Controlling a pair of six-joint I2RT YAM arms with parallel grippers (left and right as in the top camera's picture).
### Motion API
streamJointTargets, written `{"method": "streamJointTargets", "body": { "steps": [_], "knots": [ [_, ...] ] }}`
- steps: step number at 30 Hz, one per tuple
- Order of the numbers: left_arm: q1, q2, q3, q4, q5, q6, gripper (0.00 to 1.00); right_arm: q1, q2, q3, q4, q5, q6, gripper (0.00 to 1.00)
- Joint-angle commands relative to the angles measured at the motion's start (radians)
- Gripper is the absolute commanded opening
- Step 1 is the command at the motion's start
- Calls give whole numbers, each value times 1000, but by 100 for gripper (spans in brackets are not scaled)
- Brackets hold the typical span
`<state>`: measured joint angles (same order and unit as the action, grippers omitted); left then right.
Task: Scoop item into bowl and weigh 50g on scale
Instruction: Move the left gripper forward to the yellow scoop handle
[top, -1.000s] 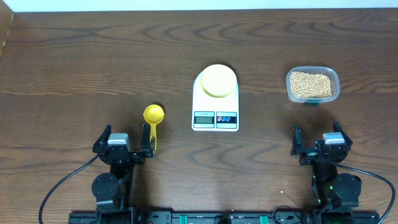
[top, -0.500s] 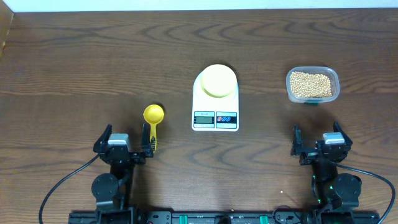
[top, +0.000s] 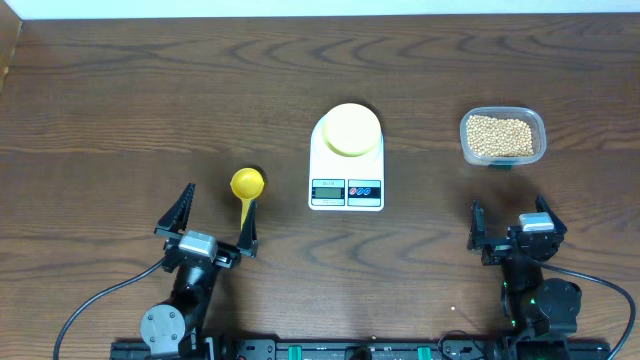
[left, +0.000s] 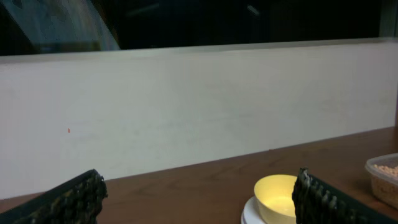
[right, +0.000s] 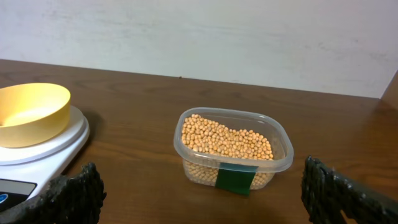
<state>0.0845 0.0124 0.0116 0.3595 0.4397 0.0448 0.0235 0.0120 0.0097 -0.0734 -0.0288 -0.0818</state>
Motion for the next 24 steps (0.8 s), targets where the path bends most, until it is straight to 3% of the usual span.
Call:
{"method": "streamJointTargets", "body": {
  "steps": [1, 3, 11, 17, 24],
  "knots": [
    [4, 50, 117, -33, 21, 7, 98, -4, -3, -4, -1, 8, -5, 99],
    [4, 98, 177, -118, 20, 23, 98, -4, -3, -4, -1, 8, -5, 99],
    [4, 472, 443, -701, -39, 47, 98, -4, -3, -4, -2, 8, -5, 99],
    [4, 712, 519, -841, -3, -5, 98, -4, -3, -4, -2, 8, -5, 99],
    [4, 987, 765, -1065, -33, -39, 98, -4, -3, -4, -1, 8, -5, 99]
  ]
}}
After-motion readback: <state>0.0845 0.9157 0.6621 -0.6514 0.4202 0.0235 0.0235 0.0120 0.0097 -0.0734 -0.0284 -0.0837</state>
